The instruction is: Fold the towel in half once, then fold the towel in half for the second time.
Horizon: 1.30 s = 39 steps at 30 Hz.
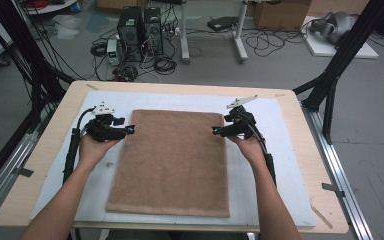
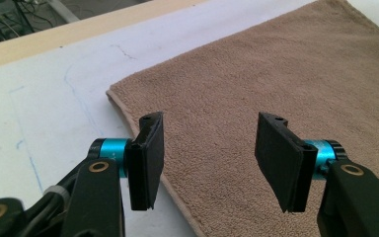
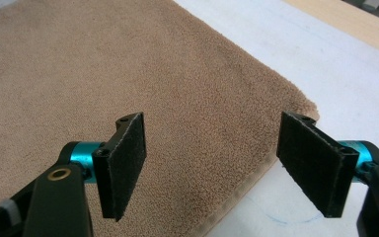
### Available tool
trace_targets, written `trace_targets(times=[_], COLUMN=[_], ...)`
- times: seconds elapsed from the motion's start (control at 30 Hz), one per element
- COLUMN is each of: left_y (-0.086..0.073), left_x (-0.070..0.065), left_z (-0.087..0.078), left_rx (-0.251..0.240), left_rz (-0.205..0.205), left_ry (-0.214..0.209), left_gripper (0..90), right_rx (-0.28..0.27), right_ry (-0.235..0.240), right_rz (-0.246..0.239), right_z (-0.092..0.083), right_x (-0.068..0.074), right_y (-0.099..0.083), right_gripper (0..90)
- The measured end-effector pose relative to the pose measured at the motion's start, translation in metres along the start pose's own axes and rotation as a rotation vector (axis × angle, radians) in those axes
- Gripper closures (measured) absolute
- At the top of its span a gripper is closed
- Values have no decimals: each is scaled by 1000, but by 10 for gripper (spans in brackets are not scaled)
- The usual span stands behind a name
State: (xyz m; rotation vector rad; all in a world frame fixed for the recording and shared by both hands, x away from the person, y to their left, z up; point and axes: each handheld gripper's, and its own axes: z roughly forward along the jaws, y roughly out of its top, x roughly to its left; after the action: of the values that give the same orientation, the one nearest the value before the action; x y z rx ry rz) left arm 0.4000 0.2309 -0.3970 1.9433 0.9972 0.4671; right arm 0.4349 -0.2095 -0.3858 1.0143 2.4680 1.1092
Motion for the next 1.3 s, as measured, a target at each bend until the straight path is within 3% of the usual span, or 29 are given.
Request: trace_targets(times=[0.23,0.4,0.57,0.67,0.7,0.9,0.93,1.17,1.3], left_y=[-1,-5,-13,-20,-21,-25,-25,-21,-21], left_x=[1,7,17,23,25,25,24,22,23], left_z=[5,14,28,36,38,47,48,52,52], left_rx=[20,21,41,82,103,117,109,122,120], left_rz=[20,18,-38,-58,-65,-94,-114,-132,-156], left_ry=[23,61,89,108,103,97,96,89,58], left_gripper=[451,470,483,476,473,505,514,623,712], right_rx=[3,45,82,89,95,93,88,71,71], right_ry=[-8,-42,-82,-98,-103,-109,-103,-82,-32], right_rz=[-3,15,39,59,68,121,137,193,199], right_z=[2,12,26,34,38,49,49,48,48], right_x=[-1,-7,-13,-17,-17,-21,-22,-26,-24], right_y=[-1,-7,-15,-19,-20,-25,-26,-27,-26], right_gripper=[264,267,274,281,292,312,319,463,657])
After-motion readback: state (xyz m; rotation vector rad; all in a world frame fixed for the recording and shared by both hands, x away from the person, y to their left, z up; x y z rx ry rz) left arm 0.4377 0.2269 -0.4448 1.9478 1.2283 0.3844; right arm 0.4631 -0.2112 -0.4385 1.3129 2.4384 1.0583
